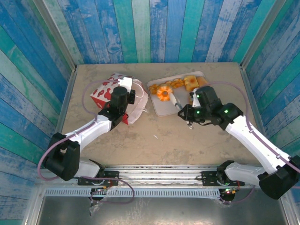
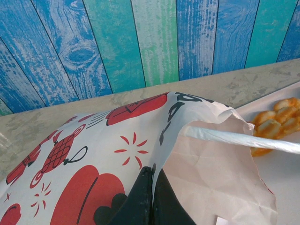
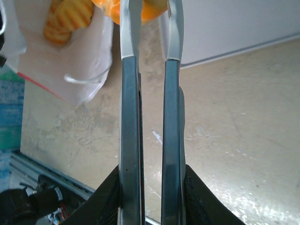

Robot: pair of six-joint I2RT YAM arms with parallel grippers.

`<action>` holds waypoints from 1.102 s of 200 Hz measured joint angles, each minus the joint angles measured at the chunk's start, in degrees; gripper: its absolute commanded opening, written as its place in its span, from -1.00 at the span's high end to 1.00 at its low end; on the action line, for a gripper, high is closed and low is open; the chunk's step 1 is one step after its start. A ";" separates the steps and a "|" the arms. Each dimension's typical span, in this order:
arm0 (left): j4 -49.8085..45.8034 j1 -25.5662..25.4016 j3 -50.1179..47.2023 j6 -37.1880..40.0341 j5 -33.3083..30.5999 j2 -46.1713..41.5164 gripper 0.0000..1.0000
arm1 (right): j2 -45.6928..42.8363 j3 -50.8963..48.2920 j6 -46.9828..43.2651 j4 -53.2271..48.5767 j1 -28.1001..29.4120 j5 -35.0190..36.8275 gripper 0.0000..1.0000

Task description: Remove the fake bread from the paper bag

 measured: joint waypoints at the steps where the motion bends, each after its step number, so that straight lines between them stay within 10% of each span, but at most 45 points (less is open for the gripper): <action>1: 0.07 0.00 -0.02 0.02 0.00 -0.02 0.99 | -0.04 -0.02 -0.02 -0.04 -0.22 -0.07 0.99; 74: 0.33 0.00 -0.24 0.87 0.96 -0.04 0.99 | 9.22 0.55 -6.16 -4.09 -16.20 -11.63 0.99; 220: 0.37 0.00 -0.50 2.25 2.64 -0.11 1.00 | 26.40 8.59 -12.20 -4.98 -25.62 -18.80 0.83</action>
